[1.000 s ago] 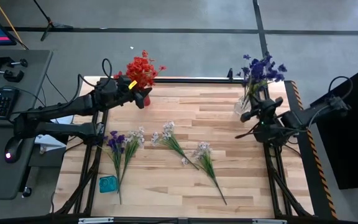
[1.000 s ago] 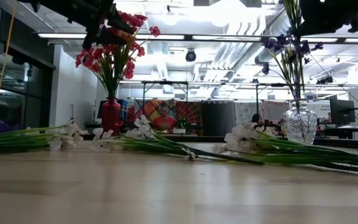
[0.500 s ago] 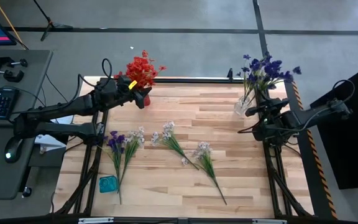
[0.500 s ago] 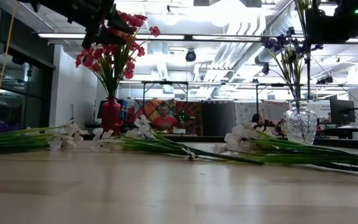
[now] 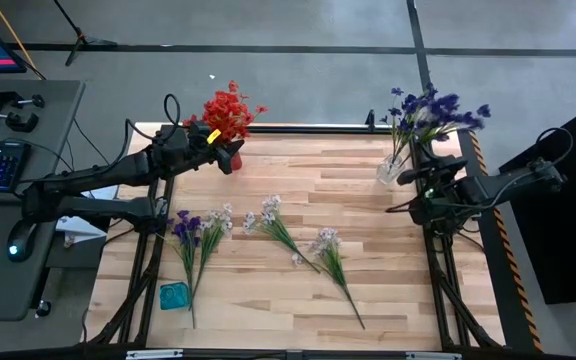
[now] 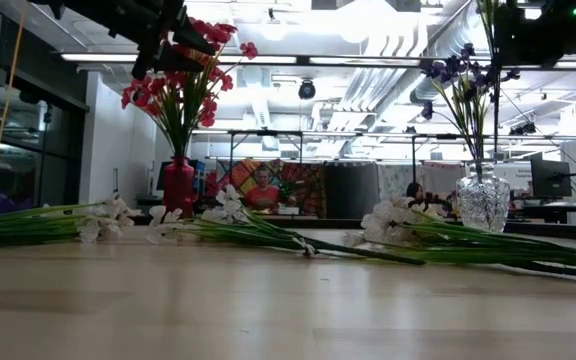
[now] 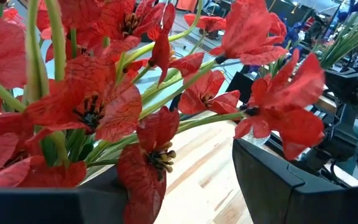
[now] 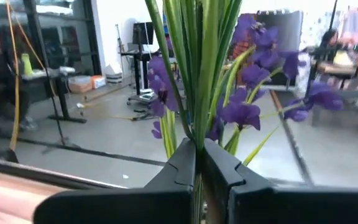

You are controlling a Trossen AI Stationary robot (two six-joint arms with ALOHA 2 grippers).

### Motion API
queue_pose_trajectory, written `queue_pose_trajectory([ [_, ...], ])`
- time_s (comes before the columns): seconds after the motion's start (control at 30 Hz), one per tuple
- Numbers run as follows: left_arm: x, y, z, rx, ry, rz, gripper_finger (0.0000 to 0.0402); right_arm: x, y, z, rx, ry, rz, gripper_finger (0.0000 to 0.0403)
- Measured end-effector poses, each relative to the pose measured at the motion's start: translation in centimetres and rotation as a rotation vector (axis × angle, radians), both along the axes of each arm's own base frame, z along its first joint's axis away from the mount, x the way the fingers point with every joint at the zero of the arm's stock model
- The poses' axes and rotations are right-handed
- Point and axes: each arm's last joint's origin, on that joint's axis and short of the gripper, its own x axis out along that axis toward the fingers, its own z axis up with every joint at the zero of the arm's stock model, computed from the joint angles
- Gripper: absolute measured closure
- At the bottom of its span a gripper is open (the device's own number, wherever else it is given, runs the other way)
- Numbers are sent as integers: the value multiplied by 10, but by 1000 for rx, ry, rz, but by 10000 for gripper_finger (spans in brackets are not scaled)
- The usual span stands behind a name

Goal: Sort flowers into vase by color
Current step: Put the right purple flowers into the transparent vase

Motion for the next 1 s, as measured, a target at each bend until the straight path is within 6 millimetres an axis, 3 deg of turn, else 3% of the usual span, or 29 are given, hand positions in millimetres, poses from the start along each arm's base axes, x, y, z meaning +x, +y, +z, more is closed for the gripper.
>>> queue_pose_trajectory([
  [0.17, 0, 0, 0, 0, 0, 0, 211, 6, 9, 19, 37, -103, 70, 403],
  [0.37, 0, 0, 0, -2, 0, -10, 211, 19, 26, 59, 103, -38, 267, 403],
  [0.6, 0, 0, 0, -2, 2, -8, 211, 26, 18, 84, 136, 36, 467, 403],
  [0.77, 0, 0, 0, -1, 2, -4, 211, 35, 5, 81, -14, -122, 736, 403],
  [0.87, 0, 0, 0, -2, 2, -4, 211, 31, -7, 69, -108, -62, 641, 403],
  [1.0, 0, 0, 0, 24, 21, -10, 211, 14, -18, 55, -41, 28, 444, 403],
])
